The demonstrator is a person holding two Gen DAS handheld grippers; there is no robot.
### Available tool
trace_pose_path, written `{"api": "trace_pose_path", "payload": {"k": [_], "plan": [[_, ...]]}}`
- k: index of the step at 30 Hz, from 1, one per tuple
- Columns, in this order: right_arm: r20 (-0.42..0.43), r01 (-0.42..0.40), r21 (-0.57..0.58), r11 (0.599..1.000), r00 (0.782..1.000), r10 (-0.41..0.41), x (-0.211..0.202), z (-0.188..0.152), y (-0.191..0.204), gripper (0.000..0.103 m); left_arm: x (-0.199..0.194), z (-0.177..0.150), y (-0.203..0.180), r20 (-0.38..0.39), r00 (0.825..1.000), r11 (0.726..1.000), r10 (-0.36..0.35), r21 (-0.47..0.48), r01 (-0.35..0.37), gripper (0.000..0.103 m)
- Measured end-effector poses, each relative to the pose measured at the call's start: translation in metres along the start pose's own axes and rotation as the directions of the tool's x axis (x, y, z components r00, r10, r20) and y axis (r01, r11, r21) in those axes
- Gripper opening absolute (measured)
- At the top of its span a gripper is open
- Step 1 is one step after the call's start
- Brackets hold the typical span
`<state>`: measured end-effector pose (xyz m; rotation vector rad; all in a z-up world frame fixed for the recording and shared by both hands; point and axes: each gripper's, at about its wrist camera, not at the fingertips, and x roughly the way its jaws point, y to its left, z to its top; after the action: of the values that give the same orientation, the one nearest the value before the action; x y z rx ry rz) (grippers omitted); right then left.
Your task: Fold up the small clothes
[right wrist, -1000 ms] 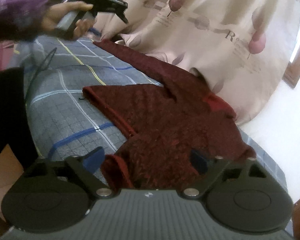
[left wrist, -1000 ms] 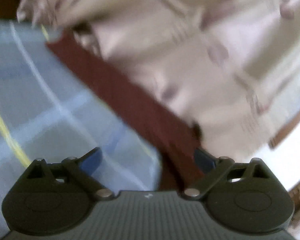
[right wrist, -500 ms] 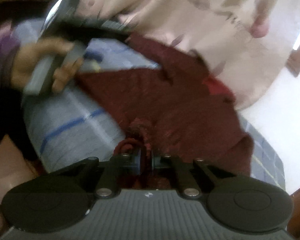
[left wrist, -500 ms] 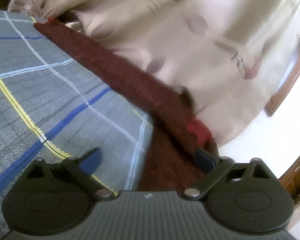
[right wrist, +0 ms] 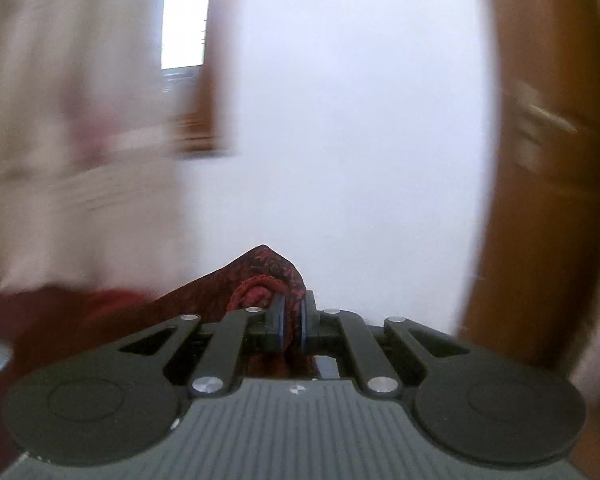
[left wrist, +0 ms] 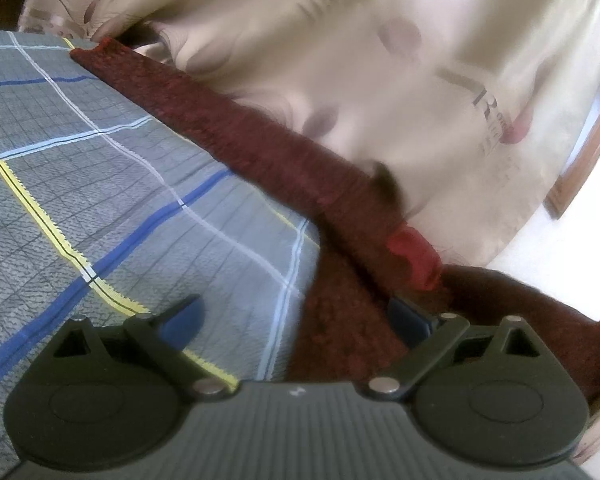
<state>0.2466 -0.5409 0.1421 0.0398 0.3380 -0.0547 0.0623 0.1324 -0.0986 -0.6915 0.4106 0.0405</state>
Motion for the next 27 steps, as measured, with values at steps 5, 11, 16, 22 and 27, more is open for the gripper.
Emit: {"api": "trace_pose_path", "payload": {"k": [5, 11, 16, 22, 27], "plan": [[-0.083, 0.17, 0.179, 0.969, 0.984, -0.157, 0.08, 0.0, -0.108, 0.008, 0.002, 0.0, -0.002, -0.008, 1.0, 1.0, 0.005, 0.01, -0.005, 0.102], [-0.158, 0.24, 0.288, 0.927, 0.967, -0.201, 0.168, -0.05, -0.165, 0.008, 0.002, 0.0, -0.003, -0.013, 1.0, 1.0, 0.011, 0.017, -0.011, 0.102], [-0.151, 0.218, 0.382, 0.898, 0.973, -0.172, 0.2, -0.087, -0.171, 0.018, 0.0, 0.004, -0.004, -0.036, 0.999, 1.0, 0.017, 0.022, -0.016, 0.102], [-0.148, -0.357, 0.487, 0.797, 0.866, 0.478, 0.136, -0.143, -0.09, 0.08, -0.015, 0.031, 0.004, -0.135, 0.99, 0.998, -0.05, 0.037, 0.055, 0.102], [-0.298, -0.472, 0.403, 0.784, 0.743, 0.6, 0.065, -0.211, -0.013, 0.098, -0.007, 0.041, 0.02, -0.329, 0.939, 0.991, -0.094, 0.062, 0.121, 0.102]]}}
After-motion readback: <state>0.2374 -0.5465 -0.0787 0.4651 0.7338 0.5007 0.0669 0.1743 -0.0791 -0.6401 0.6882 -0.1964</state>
